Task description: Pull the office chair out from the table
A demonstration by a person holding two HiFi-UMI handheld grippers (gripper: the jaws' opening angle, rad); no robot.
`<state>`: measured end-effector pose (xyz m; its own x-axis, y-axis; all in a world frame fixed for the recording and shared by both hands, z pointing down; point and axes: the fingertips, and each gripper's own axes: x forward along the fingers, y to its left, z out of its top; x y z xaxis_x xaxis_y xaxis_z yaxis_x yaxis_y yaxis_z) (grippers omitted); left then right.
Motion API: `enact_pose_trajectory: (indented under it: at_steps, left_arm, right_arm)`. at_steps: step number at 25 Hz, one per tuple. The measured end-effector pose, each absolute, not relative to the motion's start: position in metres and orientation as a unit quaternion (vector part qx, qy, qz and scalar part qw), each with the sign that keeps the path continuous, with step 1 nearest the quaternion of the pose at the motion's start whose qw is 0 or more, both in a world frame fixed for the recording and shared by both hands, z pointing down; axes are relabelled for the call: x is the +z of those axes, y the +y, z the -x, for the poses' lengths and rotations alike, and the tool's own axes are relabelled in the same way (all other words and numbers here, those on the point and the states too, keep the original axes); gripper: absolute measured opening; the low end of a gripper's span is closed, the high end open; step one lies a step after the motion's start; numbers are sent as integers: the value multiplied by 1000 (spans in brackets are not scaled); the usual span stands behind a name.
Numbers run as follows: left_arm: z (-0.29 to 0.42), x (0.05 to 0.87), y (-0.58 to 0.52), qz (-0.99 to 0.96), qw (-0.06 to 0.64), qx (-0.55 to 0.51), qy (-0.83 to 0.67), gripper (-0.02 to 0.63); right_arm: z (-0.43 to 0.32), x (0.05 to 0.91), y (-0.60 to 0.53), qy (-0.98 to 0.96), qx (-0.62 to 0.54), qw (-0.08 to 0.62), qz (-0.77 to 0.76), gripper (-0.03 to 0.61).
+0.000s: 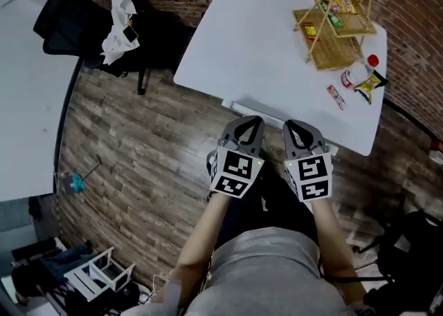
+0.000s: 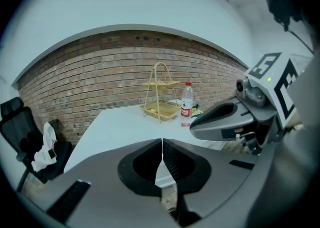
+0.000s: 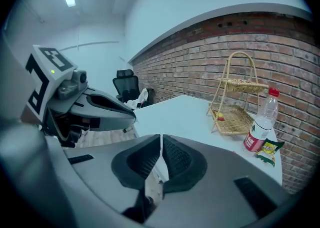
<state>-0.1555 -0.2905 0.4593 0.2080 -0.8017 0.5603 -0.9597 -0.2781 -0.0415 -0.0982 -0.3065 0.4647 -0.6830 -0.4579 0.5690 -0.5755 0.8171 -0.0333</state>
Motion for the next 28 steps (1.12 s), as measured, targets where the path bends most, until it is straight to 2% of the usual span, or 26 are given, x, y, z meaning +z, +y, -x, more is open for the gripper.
enact_pose_trajectory:
  at_steps: [4, 8, 10, 11, 13, 14, 21, 24, 28]
  left_arm:
    - [143, 470, -300, -799, 116, 309, -502, 15]
    - [134, 487, -300, -829, 108, 362, -412, 28]
    - [133, 496, -299, -836, 98, 395, -369, 111]
    - [133, 499, -300, -838, 87, 410, -349, 129]
    - [130, 504, -303, -841, 59, 438, -313, 141]
    - [129, 506, -305, -841, 44, 452, -296, 148]
    - [118, 530, -312, -816, -53, 551, -164, 175]
    - [118, 528, -311, -810, -61, 569, -130, 178]
    - [113, 537, -300, -800, -63, 591, -78, 178]
  right_arm:
    - [101, 476, -312, -902, 111, 314, -274, 17]
    - [98, 490, -314, -895, 102, 353, -254, 17]
    - [96, 498, -314, -890, 90, 375, -242, 18]
    - [94, 501, -313, -888, 88, 385, -236, 25]
    - [92, 506, -309, -884, 92, 402, -219, 146]
    - [92, 508, -307, -883, 93, 410, -210, 155]
    - [90, 535, -302, -844, -14, 518, -140, 155]
    - [87, 551, -298, -815, -60, 566, -108, 155]
    - [86, 563, -298, -806, -57, 582, -95, 158]
